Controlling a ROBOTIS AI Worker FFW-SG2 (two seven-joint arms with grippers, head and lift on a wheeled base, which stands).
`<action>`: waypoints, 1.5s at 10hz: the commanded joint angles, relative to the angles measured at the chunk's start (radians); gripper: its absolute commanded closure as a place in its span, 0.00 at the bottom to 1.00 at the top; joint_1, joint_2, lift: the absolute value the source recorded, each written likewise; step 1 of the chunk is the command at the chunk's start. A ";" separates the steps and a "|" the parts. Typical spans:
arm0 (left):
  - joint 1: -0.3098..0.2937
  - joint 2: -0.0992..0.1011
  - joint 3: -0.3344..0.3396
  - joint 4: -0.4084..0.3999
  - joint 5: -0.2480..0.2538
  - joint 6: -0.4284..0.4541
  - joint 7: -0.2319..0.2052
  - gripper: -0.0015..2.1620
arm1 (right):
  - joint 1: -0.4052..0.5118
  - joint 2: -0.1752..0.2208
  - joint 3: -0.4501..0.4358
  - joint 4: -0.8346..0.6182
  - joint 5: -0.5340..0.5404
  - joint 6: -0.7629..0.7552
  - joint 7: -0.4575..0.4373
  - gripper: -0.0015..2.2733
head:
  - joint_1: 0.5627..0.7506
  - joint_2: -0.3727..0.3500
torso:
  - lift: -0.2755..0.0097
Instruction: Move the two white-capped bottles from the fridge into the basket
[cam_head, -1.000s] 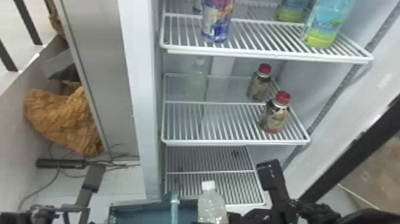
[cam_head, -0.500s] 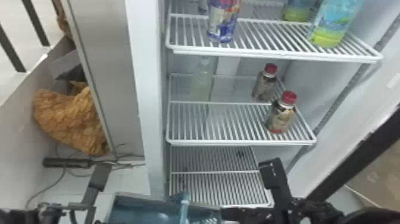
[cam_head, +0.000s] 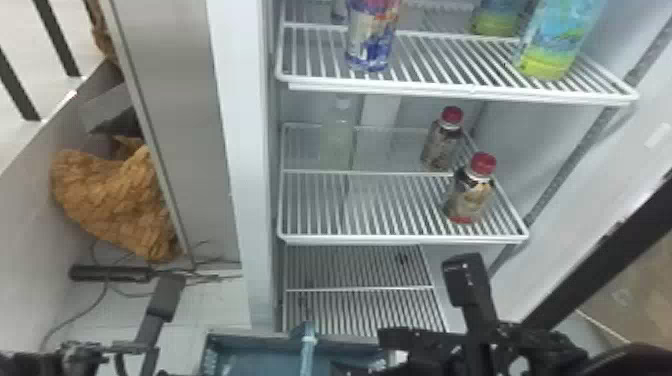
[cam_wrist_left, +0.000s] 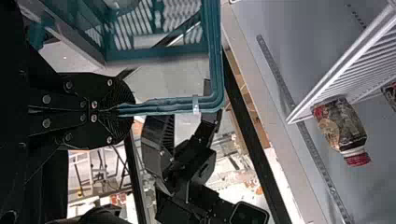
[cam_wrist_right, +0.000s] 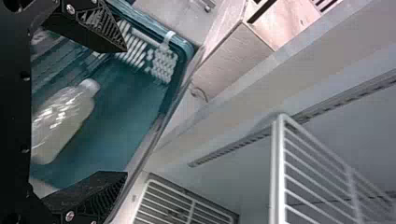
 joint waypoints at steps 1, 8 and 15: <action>0.000 0.000 0.002 0.001 0.001 0.001 0.000 0.54 | 0.011 0.003 -0.011 -0.027 0.017 -0.063 0.000 0.05 | 0.70 0.32 | 0.05; 0.002 -0.001 0.004 -0.001 0.005 0.001 0.000 0.54 | 0.016 0.044 -0.035 0.015 0.011 -0.642 -0.150 0.04 | 0.70 0.31 | 0.05; 0.002 -0.001 0.002 -0.001 0.007 0.001 0.000 0.54 | -0.013 0.060 0.015 0.265 0.035 -1.138 -0.272 0.04 | 0.70 0.29 | 0.05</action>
